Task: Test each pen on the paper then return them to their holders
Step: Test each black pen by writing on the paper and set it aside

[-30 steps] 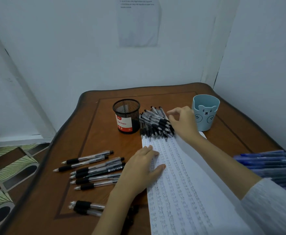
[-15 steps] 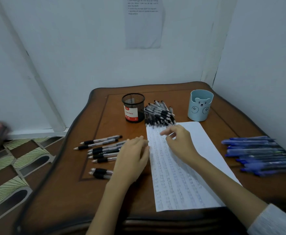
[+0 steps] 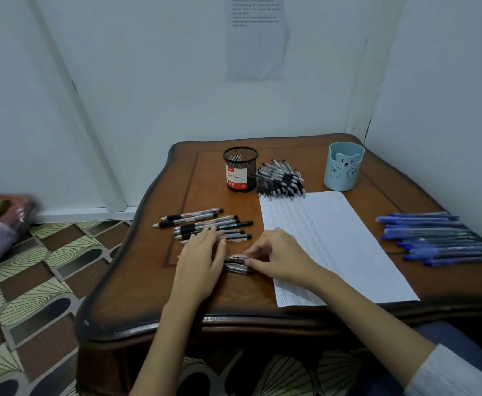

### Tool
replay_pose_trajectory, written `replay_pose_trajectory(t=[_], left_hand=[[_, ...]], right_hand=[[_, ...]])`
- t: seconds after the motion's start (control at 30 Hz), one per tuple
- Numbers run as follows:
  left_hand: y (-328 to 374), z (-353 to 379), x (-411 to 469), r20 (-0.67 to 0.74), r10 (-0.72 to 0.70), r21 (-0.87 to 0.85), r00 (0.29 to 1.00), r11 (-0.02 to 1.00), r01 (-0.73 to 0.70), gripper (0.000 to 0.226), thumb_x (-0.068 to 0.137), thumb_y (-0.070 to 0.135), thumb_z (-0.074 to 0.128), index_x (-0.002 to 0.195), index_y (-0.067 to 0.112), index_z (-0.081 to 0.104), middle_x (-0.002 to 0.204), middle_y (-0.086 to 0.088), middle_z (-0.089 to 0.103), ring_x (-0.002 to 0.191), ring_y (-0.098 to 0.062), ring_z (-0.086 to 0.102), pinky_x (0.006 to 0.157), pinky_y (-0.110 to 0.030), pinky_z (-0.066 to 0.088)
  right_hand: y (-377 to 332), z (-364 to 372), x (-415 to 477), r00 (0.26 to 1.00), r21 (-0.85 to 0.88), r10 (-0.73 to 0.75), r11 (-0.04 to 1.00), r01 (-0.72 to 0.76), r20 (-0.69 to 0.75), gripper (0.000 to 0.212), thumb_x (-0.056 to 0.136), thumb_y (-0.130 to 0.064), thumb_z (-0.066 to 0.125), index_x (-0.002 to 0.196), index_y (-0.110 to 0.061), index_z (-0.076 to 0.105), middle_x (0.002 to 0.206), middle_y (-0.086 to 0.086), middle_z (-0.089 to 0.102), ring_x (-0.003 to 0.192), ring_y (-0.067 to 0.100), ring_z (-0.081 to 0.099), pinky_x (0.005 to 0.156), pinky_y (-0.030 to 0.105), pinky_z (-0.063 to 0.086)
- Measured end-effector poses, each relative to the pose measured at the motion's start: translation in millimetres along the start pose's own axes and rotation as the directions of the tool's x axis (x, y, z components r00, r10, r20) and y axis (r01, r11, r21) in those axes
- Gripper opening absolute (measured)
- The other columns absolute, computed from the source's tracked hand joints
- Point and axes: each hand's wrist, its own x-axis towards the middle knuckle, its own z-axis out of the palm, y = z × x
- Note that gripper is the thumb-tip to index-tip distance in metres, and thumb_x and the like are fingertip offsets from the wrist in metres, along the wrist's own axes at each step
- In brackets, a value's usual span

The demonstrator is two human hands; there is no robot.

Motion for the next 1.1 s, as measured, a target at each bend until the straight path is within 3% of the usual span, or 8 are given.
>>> replay_pose_trajectory(t=[0.1, 0.23, 0.43, 0.57, 0.77, 0.87, 0.97, 1.1], left_hand=[[1.6, -0.6, 0.1, -0.011, 0.024, -0.017, 1.0, 1.0, -0.024, 0.032, 0.1, 0.027, 0.046, 0.125, 0.014, 0.059, 0.131, -0.003, 0.058, 0.125, -0.016, 0.048, 0.104, -0.023, 0.027], [0.3, -2.2, -1.9, -0.032, 0.031, -0.06, 0.999, 0.998, -0.033, 0.043, 0.098, 0.039, 0.036, 0.126, 0.016, 0.059, 0.133, 0.0, 0.057, 0.128, -0.013, 0.046, 0.108, -0.031, 0.034], [12.2, -2.0, -3.6, -0.038, 0.077, -0.037, 0.996, 0.996, -0.078, 0.027, 0.1, 0.024, 0.045, 0.119, 0.013, 0.061, 0.119, -0.001, 0.063, 0.113, -0.016, 0.054, 0.095, -0.023, 0.033], [28.4, 6.1, -6.1, -0.016, 0.125, -0.076, 0.992, 0.989, -0.126, 0.028, 0.099, 0.026, 0.046, 0.121, 0.016, 0.061, 0.117, 0.002, 0.063, 0.112, -0.014, 0.053, 0.096, -0.022, 0.034], [65.5, 27.2, -5.2, 0.096, 0.234, -0.113, 0.967, 0.968, -0.223, 0.032, 0.1, 0.029, 0.042, 0.125, 0.016, 0.058, 0.13, 0.001, 0.058, 0.122, -0.011, 0.047, 0.113, -0.029, 0.024], [82.5, 37.7, -5.5, 0.155, 0.293, -0.119, 0.943, 0.954, -0.277, 0.035, 0.101, 0.03, 0.042, 0.13, 0.016, 0.055, 0.138, 0.001, 0.052, 0.129, -0.012, 0.041, 0.105, -0.015, 0.012], [93.7, 47.7, -6.7, 0.206, 0.331, -0.137, 0.921, 0.941, -0.308, 0.037, 0.1, 0.033, 0.043, 0.132, 0.016, 0.053, 0.142, -0.001, 0.048, 0.13, -0.013, 0.039, 0.102, -0.014, 0.016], [90.6, 59.1, -8.5, 0.329, 0.32, -0.096, 0.889, 0.947, -0.305, 0.05, 0.097, 0.049, 0.041, 0.14, 0.022, 0.044, 0.155, 0.001, 0.029, 0.143, -0.011, 0.021, 0.115, -0.026, 0.01]], right_hand=[[-5.2, -2.1, -3.3, 0.997, -0.139, -0.048, 0.989, 0.04, -0.055, 0.013, 0.087, -0.034, 0.067, 0.095, -0.029, 0.075, 0.094, -0.007, 0.063, 0.096, 0.009, 0.045, 0.091, 0.032, 0.038], [-6.8, -16.0, -10.3, 0.982, 0.359, 0.1, 0.933, -0.036, -0.16, 0.006, 0.085, -0.027, 0.072, 0.083, -0.023, 0.076, 0.078, -0.013, 0.069, 0.076, -0.002, 0.056, 0.07, 0.013, 0.045], [2.7, -55.4, -15.3, 0.903, 0.939, 0.375, 0.334, 0.082, -0.212, 0.021, 0.099, -0.024, 0.049, 0.103, -0.005, 0.057, 0.085, 0.008, 0.068, 0.08, 0.019, 0.066, 0.08, 0.033, 0.056], [17.1, -80.5, -22.1, 0.87, 0.991, 0.475, 0.043, 0.129, -0.134, 0.029, 0.099, -0.043, 0.044, 0.096, -0.019, 0.06, 0.059, -0.005, 0.043, 0.044, 0.005, 0.036, 0.043, 0.017, 0.036], [41.8, -100.5, -42.9, 0.844, 0.992, 0.536, -0.085, 0.089, -0.03, 0.042, 0.09, -0.041, 0.044, 0.065, -0.015, 0.065, 0.043, -0.006, 0.024, 0.033, 0.007, 0.015, 0.036, 0.016, 0.01], [52.9, -104.2, -56.9, 0.885, 0.982, 0.465, -0.168, 0.084, 0.003, 0.04, 0.086, -0.042, 0.044, 0.078, -0.012, 0.069, 0.052, -0.004, 0.037, 0.036, 0.007, 0.019, 0.035, 0.018, 0.014], [58.5, -107.4, -66.4, 0.912, 0.998, 0.41, -0.055, 0.008, 0.015, 0.034, 0.083, -0.038, 0.054, 0.095, -0.009, 0.068, 0.076, 0.003, 0.061, 0.035, 0.004, 0.029, 0.035, 0.014, 0.018], [69.2, -102.8, -72.6, 0.854, 0.995, 0.513, 0.004, -0.104, 0.087, 0.047, 0.099, -0.02, 0.038, 0.075, -0.001, 0.074, 0.107, 0.018, 0.068, 0.061, 0.016, 0.062, 0.051, 0.017, 0.048]])
